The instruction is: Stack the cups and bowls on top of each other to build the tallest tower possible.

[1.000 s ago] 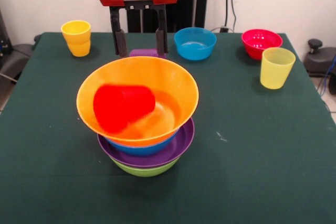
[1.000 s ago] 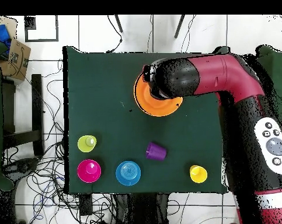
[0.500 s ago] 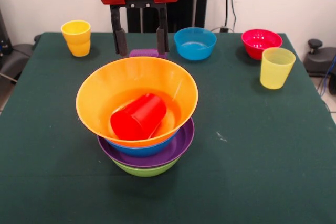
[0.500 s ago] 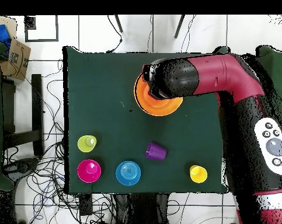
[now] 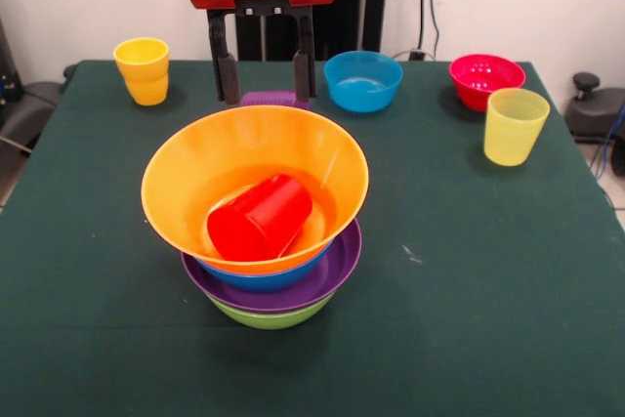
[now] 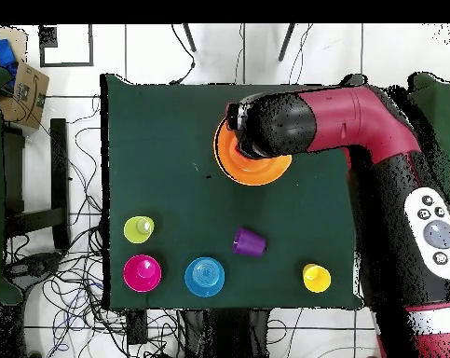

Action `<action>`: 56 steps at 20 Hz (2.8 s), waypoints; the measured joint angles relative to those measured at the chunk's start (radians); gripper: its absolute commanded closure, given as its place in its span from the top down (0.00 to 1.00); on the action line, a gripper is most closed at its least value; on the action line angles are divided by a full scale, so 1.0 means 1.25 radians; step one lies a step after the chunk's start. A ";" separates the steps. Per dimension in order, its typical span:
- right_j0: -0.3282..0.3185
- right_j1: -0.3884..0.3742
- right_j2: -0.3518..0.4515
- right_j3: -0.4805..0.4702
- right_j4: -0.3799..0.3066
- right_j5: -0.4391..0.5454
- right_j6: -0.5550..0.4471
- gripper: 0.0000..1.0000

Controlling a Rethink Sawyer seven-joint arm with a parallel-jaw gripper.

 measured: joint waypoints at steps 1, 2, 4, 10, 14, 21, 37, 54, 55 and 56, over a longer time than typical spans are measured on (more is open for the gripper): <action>0.000 0.000 0.000 0.000 0.000 0.000 0.000 1.00; 0.000 0.000 0.000 0.000 0.000 0.000 0.000 1.00; 0.000 0.000 0.000 0.000 0.000 0.000 0.000 1.00; 0.003 0.010 0.000 0.000 -0.002 -0.003 0.000 1.00; 0.008 0.030 0.000 -0.004 -0.004 -0.019 0.000 1.00; 0.007 -0.009 0.000 0.053 0.025 -0.027 0.000 1.00; -0.177 -0.397 0.050 0.462 0.268 -0.184 0.000 1.00; -0.138 -0.417 -0.014 0.615 0.128 -0.429 0.000 1.00; -0.131 -0.414 -0.022 0.621 0.121 -0.441 0.000 1.00; -0.124 -0.411 -0.030 0.628 0.114 -0.453 0.000 1.00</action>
